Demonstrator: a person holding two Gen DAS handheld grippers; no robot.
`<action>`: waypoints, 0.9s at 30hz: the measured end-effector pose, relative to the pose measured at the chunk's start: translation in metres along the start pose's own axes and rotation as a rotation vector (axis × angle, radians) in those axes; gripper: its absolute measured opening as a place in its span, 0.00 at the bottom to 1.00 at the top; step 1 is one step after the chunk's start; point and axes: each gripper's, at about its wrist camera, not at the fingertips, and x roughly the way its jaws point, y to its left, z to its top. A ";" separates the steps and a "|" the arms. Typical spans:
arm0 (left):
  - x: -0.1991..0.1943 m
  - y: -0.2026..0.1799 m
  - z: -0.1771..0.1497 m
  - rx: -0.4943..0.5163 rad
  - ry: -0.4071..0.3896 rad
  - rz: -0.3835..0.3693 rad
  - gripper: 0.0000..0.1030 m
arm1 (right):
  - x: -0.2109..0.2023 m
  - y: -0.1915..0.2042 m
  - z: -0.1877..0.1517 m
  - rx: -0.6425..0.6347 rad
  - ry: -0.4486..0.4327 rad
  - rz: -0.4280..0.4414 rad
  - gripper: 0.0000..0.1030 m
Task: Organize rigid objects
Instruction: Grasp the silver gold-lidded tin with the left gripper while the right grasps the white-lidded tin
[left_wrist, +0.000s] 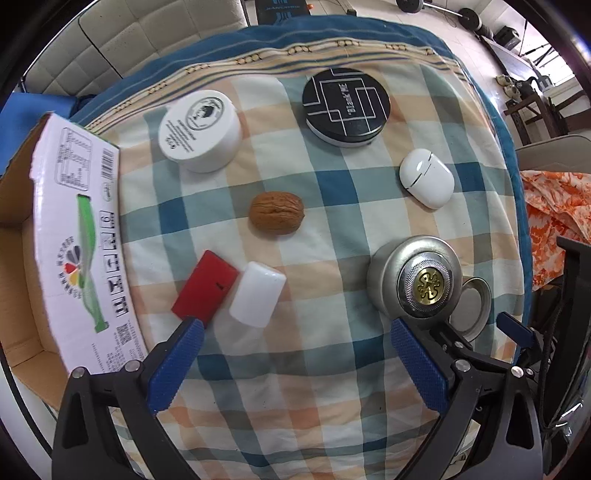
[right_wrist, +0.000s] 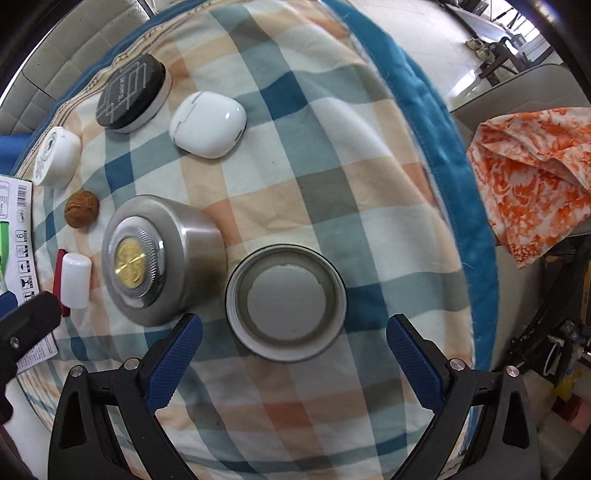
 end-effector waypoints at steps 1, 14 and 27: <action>0.002 -0.002 0.001 0.000 0.006 -0.004 1.00 | 0.006 -0.001 0.002 0.004 0.008 0.002 0.89; 0.013 -0.037 0.010 0.062 0.032 -0.025 1.00 | 0.025 -0.042 -0.003 0.059 0.075 -0.034 0.65; 0.064 -0.085 0.025 0.183 0.137 -0.040 0.79 | 0.023 -0.071 0.002 0.154 0.107 0.029 0.66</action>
